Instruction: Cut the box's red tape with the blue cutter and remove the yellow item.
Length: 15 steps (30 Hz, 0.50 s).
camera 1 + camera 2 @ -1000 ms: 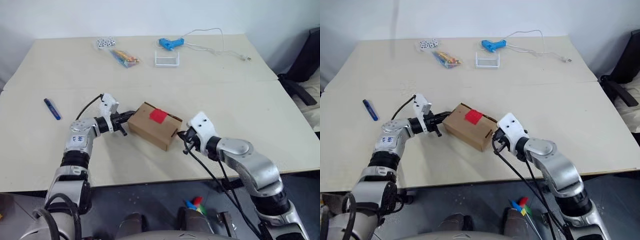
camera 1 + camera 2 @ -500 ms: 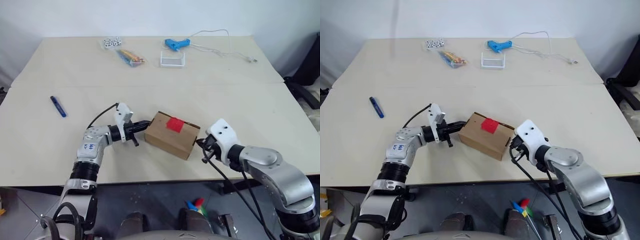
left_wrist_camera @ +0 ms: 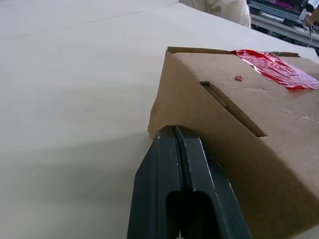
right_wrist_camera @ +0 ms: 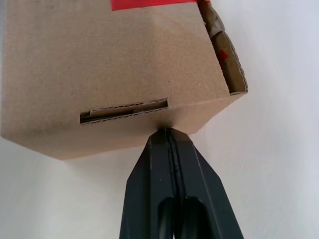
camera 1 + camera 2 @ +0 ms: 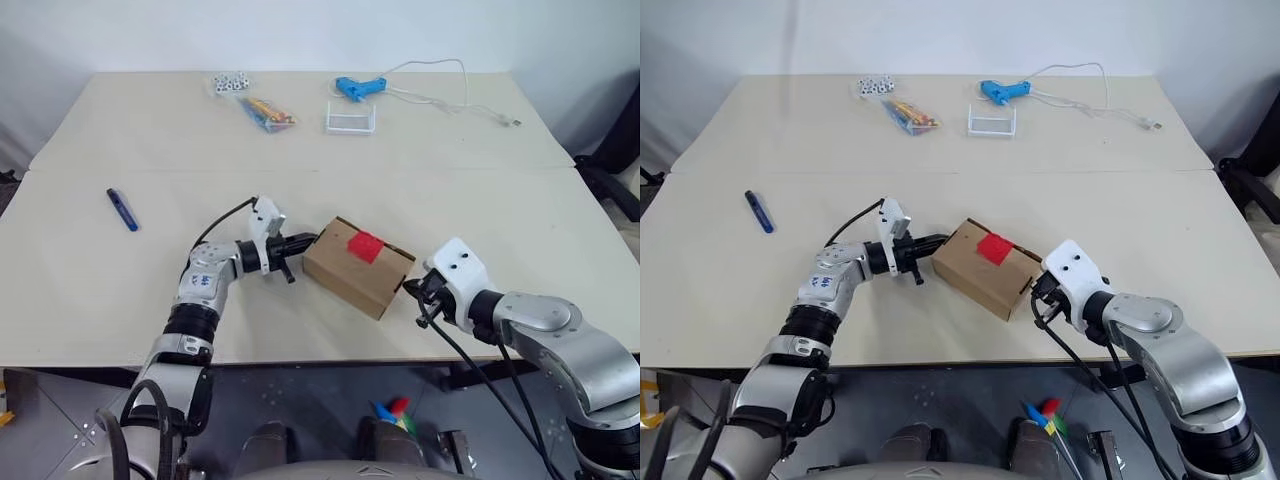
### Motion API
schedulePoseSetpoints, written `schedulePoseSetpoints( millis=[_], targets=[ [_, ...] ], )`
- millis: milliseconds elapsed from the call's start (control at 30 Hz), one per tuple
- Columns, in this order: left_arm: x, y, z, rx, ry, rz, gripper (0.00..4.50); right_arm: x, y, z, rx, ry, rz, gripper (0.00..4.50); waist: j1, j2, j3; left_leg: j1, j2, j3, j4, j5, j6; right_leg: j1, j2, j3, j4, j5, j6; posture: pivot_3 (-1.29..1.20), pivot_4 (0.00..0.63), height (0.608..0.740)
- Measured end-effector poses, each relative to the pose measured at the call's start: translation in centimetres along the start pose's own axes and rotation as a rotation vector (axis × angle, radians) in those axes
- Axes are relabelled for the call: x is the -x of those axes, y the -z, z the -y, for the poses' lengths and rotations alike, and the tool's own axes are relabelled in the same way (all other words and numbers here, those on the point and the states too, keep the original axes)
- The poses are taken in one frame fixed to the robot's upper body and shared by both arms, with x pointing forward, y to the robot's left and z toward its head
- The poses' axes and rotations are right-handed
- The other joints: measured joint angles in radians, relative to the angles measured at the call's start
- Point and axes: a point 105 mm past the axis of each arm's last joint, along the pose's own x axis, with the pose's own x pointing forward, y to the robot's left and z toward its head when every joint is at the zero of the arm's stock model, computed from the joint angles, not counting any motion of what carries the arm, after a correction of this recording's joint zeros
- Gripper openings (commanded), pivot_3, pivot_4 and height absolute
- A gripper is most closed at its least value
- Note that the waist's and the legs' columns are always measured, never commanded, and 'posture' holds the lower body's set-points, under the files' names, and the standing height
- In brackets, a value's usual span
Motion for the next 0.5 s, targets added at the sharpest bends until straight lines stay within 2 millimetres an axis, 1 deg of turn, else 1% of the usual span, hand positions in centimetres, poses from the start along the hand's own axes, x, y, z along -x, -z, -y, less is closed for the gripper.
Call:
schedulePoseSetpoints(
  millis=[500],
  targets=[
    [-0.78,-0.15,0.09,-0.023,0.023,-0.009,0.00,0.51,0.35,-0.08,-0.016,0.018,0.002,0.03,0.002,0.000,0.000,-0.001,-0.001,-0.001,0.000,0.000,0.000,0.000,0.000,0.000,-0.001,0.000,0.001,0.00,0.150,0.740]
  ],
)
